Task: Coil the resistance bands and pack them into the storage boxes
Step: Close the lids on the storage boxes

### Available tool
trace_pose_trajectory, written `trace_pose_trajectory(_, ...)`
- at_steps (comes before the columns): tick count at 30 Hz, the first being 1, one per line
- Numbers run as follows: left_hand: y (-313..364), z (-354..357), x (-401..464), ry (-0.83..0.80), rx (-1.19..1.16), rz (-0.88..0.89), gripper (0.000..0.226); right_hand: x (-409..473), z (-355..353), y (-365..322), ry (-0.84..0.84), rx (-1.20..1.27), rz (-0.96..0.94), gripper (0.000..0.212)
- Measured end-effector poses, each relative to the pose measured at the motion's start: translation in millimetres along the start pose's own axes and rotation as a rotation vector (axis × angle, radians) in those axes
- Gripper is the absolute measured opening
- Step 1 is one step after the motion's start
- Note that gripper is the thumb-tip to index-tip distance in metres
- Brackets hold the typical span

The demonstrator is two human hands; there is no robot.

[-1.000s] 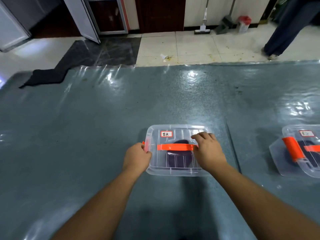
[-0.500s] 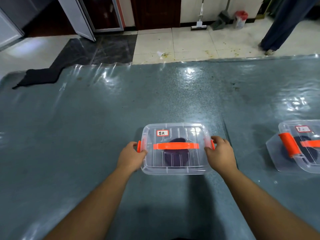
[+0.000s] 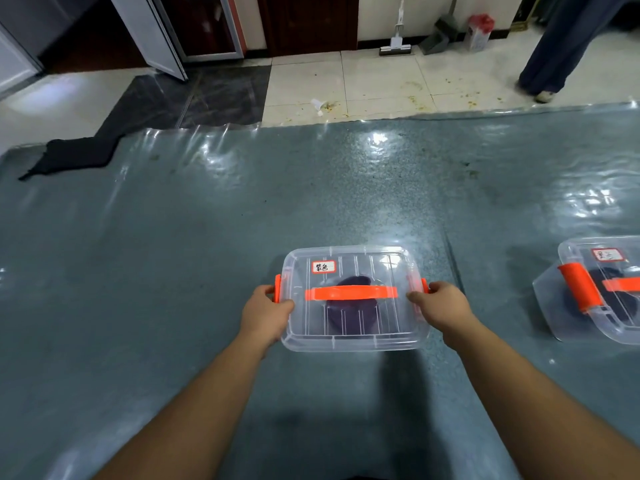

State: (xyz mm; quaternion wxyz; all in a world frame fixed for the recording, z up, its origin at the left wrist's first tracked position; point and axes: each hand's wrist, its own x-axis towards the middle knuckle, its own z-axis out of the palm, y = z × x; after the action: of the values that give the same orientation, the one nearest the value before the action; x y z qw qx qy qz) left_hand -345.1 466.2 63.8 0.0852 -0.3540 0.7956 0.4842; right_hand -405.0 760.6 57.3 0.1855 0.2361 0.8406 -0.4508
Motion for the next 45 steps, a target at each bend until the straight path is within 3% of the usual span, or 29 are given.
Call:
trace_pose_trajectory(3, -1, 3, 2, 0.011, 0.079, 0.024, 0.009, 6, 0, 2, -0.019, 0.081, 0.033, 0.024)
trace_pose_trajectory(8, 0, 3, 2, 0.000, 0.230, 0.099, 0.009, 7, 0, 2, -0.030, 0.181, 0.050, 0.041)
trace_pose_trajectory(13, 4, 9, 0, 0.046, 0.394, 0.160, 0.017, 4, 0, 0, -0.001, 0.093, -0.010, 0.020)
trace_pose_trajectory(21, 2, 10, 0, 0.065, 0.410, 0.155, 0.016, -5, 7, -3, 0.156, -0.239, -0.192, 0.010)
trace_pose_trajectory(31, 3, 10, 1, 0.051, 0.407, 0.166, 0.017, -14, 14, -3, 0.241, -0.298, -0.245, 0.022)
trace_pose_trajectory(45, 3, 11, 1, 0.062, 0.394, 0.165, 0.013, -16, 13, -3, 0.197, -0.317, -0.272, 0.034)
